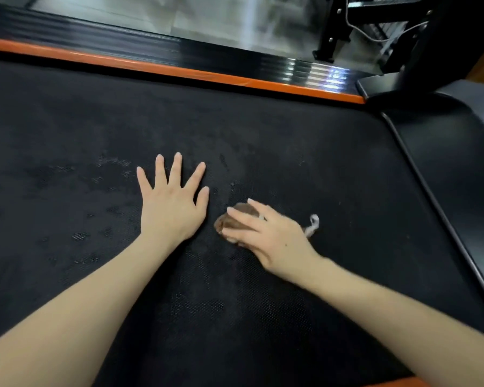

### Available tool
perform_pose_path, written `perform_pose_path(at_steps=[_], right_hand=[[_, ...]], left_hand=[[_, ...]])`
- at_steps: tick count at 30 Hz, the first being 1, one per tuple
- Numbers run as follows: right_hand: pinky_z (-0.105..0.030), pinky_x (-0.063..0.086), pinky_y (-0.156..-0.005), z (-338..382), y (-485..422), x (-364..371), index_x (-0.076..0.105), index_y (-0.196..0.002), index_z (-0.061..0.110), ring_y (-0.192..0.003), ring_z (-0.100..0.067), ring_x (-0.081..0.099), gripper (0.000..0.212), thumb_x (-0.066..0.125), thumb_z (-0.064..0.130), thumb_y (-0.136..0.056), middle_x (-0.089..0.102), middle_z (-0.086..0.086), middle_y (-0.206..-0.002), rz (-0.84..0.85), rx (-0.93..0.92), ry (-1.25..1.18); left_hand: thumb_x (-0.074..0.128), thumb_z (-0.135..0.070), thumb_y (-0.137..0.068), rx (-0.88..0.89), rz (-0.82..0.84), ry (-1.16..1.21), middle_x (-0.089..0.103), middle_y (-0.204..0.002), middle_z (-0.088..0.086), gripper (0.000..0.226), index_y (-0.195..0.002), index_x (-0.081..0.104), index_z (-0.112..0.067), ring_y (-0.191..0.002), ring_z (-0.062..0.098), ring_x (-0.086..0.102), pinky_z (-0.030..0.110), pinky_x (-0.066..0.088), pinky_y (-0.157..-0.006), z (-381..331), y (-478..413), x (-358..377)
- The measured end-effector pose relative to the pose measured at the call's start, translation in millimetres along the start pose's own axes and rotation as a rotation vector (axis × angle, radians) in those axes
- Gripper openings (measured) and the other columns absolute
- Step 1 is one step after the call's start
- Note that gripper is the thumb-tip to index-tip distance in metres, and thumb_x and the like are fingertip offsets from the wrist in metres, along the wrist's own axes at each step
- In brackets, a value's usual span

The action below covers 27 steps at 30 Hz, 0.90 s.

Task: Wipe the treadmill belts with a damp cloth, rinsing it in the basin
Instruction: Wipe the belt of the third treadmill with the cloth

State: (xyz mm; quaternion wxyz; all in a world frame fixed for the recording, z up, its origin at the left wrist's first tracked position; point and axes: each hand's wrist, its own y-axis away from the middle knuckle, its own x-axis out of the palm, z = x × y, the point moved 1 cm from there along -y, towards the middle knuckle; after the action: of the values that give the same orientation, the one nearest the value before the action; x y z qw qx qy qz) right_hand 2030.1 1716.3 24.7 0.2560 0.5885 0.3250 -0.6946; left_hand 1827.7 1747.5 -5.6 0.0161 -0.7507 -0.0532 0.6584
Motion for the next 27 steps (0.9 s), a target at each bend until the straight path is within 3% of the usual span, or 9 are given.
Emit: perform_pose_path(at_steps=[3, 7, 11, 14, 17, 20, 22, 24, 27], right_hand=[[-0.063, 0.037, -0.099, -61, -68, 2, 0.064, -0.116, 0.034, -0.128, -0.037, 0.043, 0.031, 0.043, 0.026, -0.095, 0.049, 0.005, -0.140, 0.000, 0.216, 0.093], [-0.056, 0.028, -0.108, -109, -127, -3, 0.057, -0.125, 0.039, -0.141, -0.031, 0.024, 0.031, 0.040, 0.032, -0.100, 0.037, 0.012, -0.149, -0.005, 0.552, -0.046], [-0.059, 0.034, -0.104, -47, -74, -5, 0.058, -0.125, 0.035, -0.139, -0.038, 0.025, 0.031, 0.045, 0.029, -0.098, 0.037, 0.010, -0.149, 0.087, 0.371, -0.037], [-0.064, 0.044, -0.091, 21, 13, -13, 0.063, -0.118, 0.030, -0.127, -0.047, 0.042, 0.030, 0.049, 0.028, -0.091, 0.051, 0.003, -0.139, 0.114, 0.174, -0.054], [-0.060, 0.047, -0.089, 54, 73, -19, 0.066, -0.114, 0.033, -0.127, -0.040, 0.046, 0.034, 0.043, 0.031, -0.090, 0.053, 0.007, -0.136, 0.216, 0.065, -0.027], [-0.051, 0.035, -0.107, 64, 79, -43, 0.059, -0.119, 0.045, -0.136, -0.021, 0.036, 0.032, 0.043, 0.044, -0.092, 0.043, 0.020, -0.141, 0.112, 0.263, -0.400], [-0.031, 0.028, -0.113, 63, 62, -74, 0.057, -0.120, 0.049, -0.135, -0.005, 0.036, 0.031, 0.049, 0.041, -0.091, 0.042, 0.022, -0.140, -0.038, 0.437, -0.740], [-0.016, 0.035, -0.103, 53, 47, -102, 0.058, -0.119, 0.040, -0.123, 0.001, 0.050, 0.027, 0.054, 0.029, -0.094, 0.057, 0.020, -0.128, -0.128, 0.501, -0.975], [-0.018, 0.042, -0.095, 18, 41, -115, 0.057, -0.120, 0.035, -0.109, 0.002, 0.058, 0.032, 0.054, 0.019, -0.093, 0.064, 0.017, -0.116, -0.087, 0.623, -1.034]], left_hand=[[0.008, -0.054, -0.091, -0.002, 0.002, -0.010, 0.018, -0.158, 0.010, 0.061, -0.149, 0.022, -0.038, -0.144, 0.038, 0.008, 0.062, 0.003, -0.112, 0, 0, 0], [0.010, -0.053, -0.095, -0.006, -0.007, -0.002, 0.015, -0.159, 0.009, 0.056, -0.149, 0.019, -0.039, -0.145, 0.037, 0.005, 0.061, 0.001, -0.113, 0, 0, 0], [0.019, -0.051, -0.096, 0.002, 0.004, 0.008, 0.014, -0.158, 0.011, 0.055, -0.149, 0.020, -0.038, -0.145, 0.038, 0.004, 0.061, 0.001, -0.112, 0, 0, -1], [0.017, -0.052, -0.096, -0.006, 0.030, 0.005, 0.011, -0.159, 0.010, 0.055, -0.150, 0.016, -0.038, -0.145, 0.037, 0.001, 0.061, -0.001, -0.113, 0, 1, -2], [0.016, -0.052, -0.097, -0.002, 0.048, 0.003, 0.010, -0.159, 0.010, 0.055, -0.150, 0.015, -0.037, -0.145, 0.037, -0.001, 0.061, -0.001, -0.113, -1, 0, -4], [0.017, -0.052, -0.097, 0.003, 0.046, 0.011, 0.012, -0.159, 0.011, 0.055, -0.150, 0.017, -0.037, -0.145, 0.038, 0.001, 0.062, 0.000, -0.113, 0, 1, -6], [0.017, -0.051, -0.097, 0.008, 0.045, 0.021, 0.012, -0.159, 0.011, 0.055, -0.150, 0.018, -0.036, -0.145, 0.038, 0.001, 0.062, -0.001, -0.113, -1, 2, -7], [0.017, -0.051, -0.097, 0.006, 0.054, 0.031, 0.011, -0.159, 0.010, 0.055, -0.150, 0.017, -0.037, -0.145, 0.038, 0.000, 0.061, -0.002, -0.113, 0, 2, -7], [0.016, -0.052, -0.097, 0.004, 0.081, 0.044, 0.008, -0.160, 0.009, 0.055, -0.150, 0.015, -0.038, -0.145, 0.036, -0.003, 0.061, -0.003, -0.113, 0, 1, -9]])
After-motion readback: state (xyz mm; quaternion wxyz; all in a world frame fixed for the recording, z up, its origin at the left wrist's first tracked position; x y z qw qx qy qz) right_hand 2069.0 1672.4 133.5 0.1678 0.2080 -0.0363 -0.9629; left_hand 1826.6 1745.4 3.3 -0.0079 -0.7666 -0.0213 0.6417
